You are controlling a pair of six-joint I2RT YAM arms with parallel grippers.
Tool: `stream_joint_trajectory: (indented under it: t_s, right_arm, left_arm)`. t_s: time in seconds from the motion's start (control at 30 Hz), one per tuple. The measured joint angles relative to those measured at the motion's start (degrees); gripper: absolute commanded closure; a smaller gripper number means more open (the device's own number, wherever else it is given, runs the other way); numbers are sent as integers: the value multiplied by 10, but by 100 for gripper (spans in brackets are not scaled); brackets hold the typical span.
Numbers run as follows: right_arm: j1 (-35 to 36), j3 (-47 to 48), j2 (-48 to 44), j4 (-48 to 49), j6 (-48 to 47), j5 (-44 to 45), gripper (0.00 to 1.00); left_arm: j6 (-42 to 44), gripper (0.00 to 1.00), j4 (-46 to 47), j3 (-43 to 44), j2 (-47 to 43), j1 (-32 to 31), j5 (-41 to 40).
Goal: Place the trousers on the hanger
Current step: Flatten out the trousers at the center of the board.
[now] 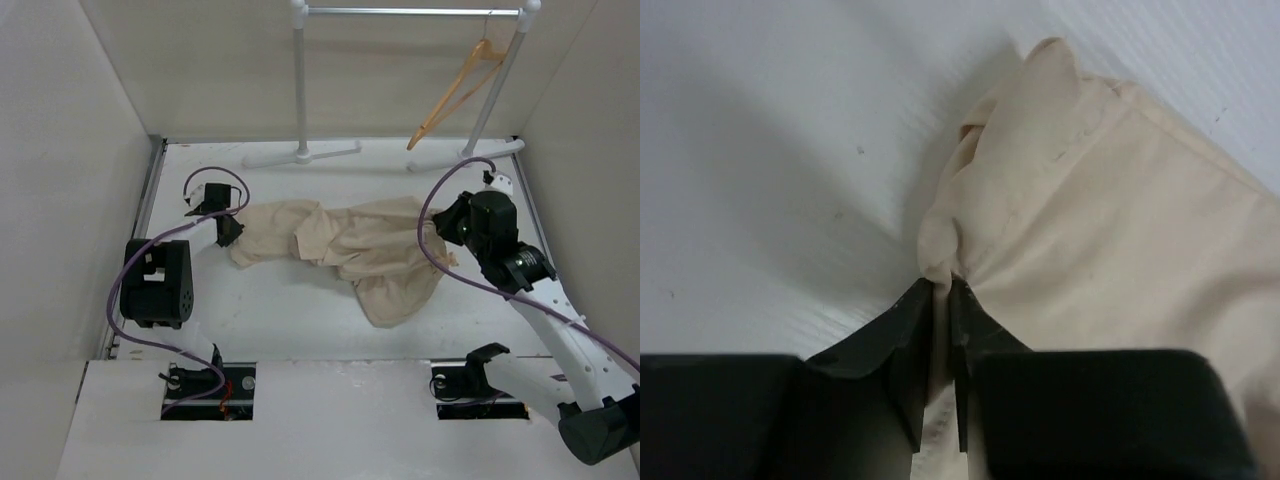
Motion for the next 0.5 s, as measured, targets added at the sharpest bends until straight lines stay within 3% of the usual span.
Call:
stream_joint_trajectory:
  t_s: [0.23,0.5]
  right_arm:
    - [6,39,-95,-89,-3,12,88]
    - [47,262,-215,-126,-52,31,89]
  left_arm:
    - [-2,95,-70,91,-113,22,-45]
    - [-27,93,-46,298,-374,166,-90]
